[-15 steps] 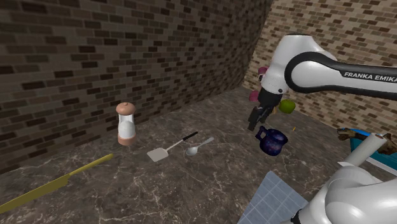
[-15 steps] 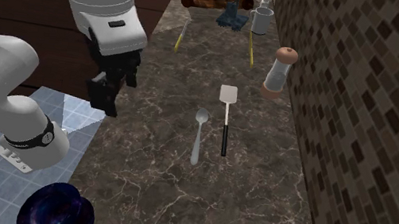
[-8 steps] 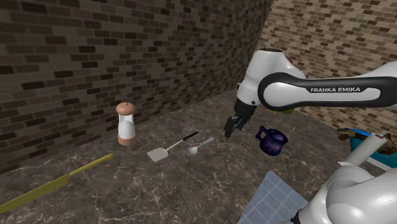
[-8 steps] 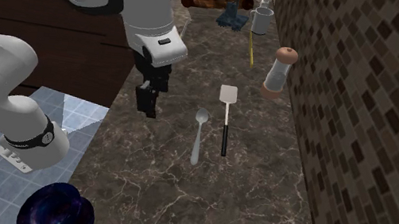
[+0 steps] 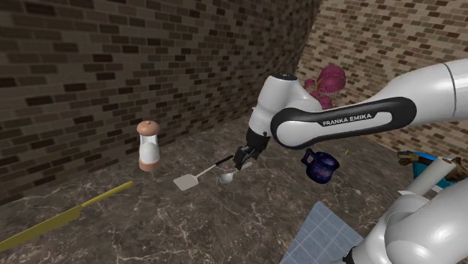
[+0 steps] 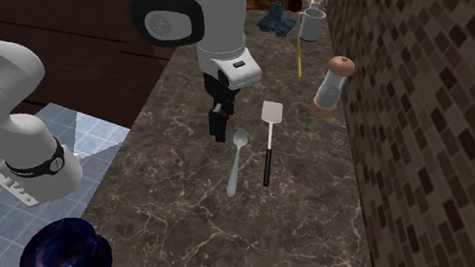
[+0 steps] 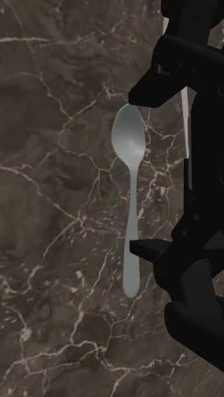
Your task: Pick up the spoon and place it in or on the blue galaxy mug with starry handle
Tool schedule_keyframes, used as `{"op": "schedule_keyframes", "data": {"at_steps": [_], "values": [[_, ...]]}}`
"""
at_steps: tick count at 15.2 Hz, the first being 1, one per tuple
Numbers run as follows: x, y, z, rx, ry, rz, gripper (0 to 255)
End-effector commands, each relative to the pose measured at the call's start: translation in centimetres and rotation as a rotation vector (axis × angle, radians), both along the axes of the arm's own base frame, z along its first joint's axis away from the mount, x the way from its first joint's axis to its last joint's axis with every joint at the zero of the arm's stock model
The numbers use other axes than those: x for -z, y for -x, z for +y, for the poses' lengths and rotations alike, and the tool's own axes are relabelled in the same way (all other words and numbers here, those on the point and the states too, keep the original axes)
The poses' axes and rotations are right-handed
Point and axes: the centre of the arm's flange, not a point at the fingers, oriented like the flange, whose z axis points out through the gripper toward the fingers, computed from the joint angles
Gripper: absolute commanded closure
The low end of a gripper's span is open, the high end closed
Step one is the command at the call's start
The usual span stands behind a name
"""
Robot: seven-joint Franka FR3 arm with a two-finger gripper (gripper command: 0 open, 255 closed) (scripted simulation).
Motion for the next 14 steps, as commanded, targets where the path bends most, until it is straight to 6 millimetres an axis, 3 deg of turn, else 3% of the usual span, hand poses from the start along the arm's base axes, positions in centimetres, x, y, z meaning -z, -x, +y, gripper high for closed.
{"op": "schedule_keyframes", "data": {"at_steps": [1, 5, 14], "values": [[1.5, -0.9, 2.0, -0.005, -0.003, -0.018, 0], [4.2, -3.3, 5.5, -0.015, -0.005, -0.051, 0], [8.2, -4.0, 5.6, -0.015, -0.005, -0.052, 0]]}}
